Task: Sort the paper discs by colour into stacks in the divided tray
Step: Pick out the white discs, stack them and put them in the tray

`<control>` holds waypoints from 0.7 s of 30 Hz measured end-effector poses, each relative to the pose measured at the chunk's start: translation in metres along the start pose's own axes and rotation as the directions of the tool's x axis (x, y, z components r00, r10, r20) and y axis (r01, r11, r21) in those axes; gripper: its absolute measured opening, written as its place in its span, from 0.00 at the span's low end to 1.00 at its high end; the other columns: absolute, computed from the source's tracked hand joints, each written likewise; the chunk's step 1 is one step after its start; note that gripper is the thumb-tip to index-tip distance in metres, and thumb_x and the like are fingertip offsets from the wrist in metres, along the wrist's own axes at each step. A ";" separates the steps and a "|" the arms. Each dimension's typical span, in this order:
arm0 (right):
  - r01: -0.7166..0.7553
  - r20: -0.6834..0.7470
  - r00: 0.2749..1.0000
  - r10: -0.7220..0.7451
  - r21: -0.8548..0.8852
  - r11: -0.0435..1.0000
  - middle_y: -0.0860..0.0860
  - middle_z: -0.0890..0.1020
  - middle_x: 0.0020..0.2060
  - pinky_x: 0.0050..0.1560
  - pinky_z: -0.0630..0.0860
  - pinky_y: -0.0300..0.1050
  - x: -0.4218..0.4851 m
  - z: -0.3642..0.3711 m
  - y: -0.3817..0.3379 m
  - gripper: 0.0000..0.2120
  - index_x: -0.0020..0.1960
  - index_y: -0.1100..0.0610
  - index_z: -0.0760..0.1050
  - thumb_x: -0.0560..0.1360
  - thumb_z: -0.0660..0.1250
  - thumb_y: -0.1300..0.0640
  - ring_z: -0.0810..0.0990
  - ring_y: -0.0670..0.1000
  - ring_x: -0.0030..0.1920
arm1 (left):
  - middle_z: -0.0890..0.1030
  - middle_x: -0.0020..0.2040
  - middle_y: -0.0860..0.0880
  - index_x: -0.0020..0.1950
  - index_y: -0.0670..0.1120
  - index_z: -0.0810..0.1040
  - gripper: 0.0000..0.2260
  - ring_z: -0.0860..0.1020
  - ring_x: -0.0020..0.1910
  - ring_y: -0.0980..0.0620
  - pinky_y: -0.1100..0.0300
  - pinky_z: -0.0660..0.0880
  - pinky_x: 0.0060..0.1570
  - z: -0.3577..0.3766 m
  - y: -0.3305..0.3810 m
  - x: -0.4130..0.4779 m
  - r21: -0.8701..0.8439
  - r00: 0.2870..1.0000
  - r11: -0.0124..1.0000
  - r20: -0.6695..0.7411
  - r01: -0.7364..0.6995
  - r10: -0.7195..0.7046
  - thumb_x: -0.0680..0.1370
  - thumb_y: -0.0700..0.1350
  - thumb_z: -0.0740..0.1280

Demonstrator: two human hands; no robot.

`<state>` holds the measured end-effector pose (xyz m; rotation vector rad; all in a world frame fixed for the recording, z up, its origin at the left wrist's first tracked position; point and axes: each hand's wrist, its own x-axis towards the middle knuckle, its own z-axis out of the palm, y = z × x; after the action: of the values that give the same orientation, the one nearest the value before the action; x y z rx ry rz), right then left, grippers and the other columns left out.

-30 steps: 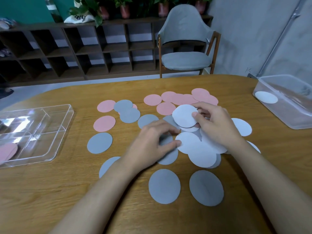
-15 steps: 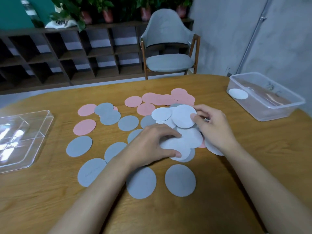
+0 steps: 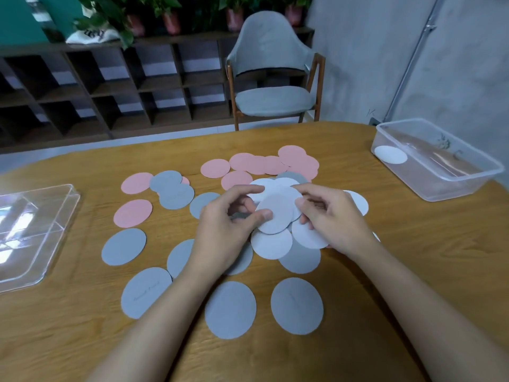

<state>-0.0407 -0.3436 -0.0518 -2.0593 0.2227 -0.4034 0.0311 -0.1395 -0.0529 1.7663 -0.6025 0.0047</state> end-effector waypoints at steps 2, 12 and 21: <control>0.027 0.037 0.999 -0.027 0.003 1.000 0.51 0.83 0.35 0.49 0.81 0.58 -0.001 0.003 -0.002 0.12 0.61 0.48 0.83 0.83 0.64 0.59 0.82 0.49 0.40 | 0.78 0.38 0.58 0.57 0.53 0.86 0.12 0.77 0.37 0.59 0.69 0.72 0.41 0.002 -0.003 -0.001 0.047 1.000 0.999 -0.016 -0.023 0.024 0.74 0.43 0.79; 0.245 0.142 0.965 -0.220 -0.194 0.950 0.49 0.85 0.48 0.49 0.75 0.43 -0.004 0.008 -0.012 0.17 0.72 0.50 0.77 0.83 0.65 0.54 0.78 0.50 0.50 | 0.79 0.37 0.53 0.46 0.49 0.86 0.04 0.75 0.36 0.55 0.69 0.70 0.39 0.001 0.001 -0.003 0.196 0.988 0.977 -0.112 -0.080 0.103 0.75 0.47 0.79; 0.164 -0.052 0.984 -0.168 -0.078 0.983 0.50 0.83 0.44 0.41 0.78 0.49 0.001 -0.007 -0.002 0.15 0.66 0.47 0.81 0.83 0.65 0.59 0.78 0.52 0.41 | 0.79 0.50 0.59 0.63 0.56 0.83 0.23 0.77 0.48 0.59 0.64 0.74 0.47 -0.012 -0.003 -0.005 0.437 0.984 0.888 0.156 -0.143 0.082 0.71 0.64 0.77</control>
<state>-0.0421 -0.3488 -0.0470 -2.1480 0.1020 -0.5651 0.0320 -0.1262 -0.0538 2.1873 -0.8530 0.1146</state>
